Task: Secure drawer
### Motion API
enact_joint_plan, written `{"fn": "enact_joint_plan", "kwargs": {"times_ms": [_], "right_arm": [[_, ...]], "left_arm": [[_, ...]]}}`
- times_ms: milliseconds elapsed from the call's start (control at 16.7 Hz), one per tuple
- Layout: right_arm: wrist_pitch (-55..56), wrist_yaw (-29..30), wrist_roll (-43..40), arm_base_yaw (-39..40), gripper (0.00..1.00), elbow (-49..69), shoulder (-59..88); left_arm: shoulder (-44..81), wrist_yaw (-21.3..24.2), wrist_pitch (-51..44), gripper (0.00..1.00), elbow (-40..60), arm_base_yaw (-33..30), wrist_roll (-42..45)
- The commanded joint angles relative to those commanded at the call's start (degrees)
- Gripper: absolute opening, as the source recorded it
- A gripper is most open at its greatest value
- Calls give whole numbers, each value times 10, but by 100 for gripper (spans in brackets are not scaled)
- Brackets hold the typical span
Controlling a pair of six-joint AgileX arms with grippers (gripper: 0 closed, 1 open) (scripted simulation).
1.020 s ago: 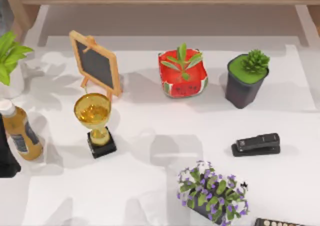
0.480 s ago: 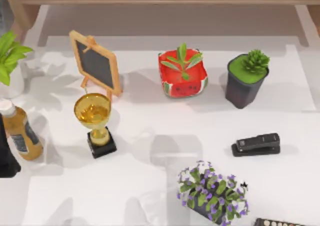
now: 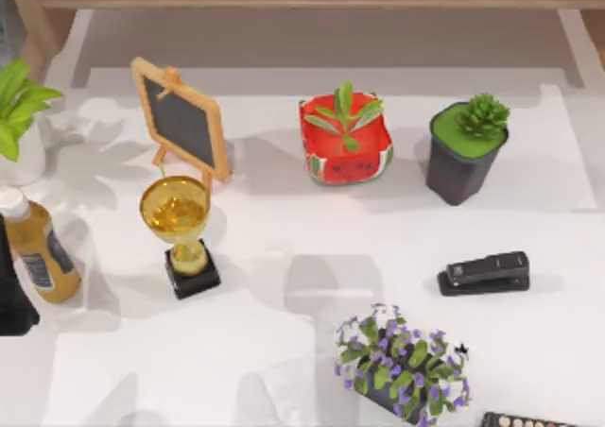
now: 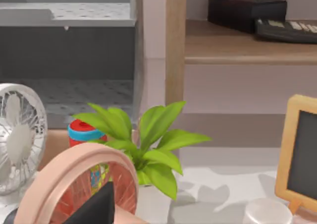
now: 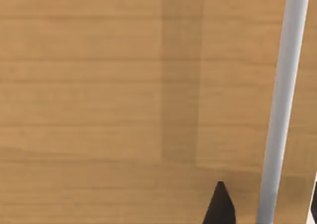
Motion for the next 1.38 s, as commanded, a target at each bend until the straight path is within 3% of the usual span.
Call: {"fn": "enact_joint_plan", "kwargs": {"times_ms": [120, 180, 720, 1140, 1380], "right_arm": [[0, 0, 0, 0, 2, 0, 0], [0, 0, 0, 0, 0, 0, 0], [-3, 1, 1, 0, 0, 1, 3], [-74, 62, 0, 60, 0, 116, 45], [-82, 68, 0, 66, 0, 126, 49]], "left_arm": [[0, 0, 0, 100, 0, 0, 0], [0, 0, 0, 100, 0, 0, 0], [0, 0, 0, 100, 0, 0, 0], [0, 0, 0, 100, 0, 0, 0], [0, 0, 0, 100, 0, 0, 0]]}}
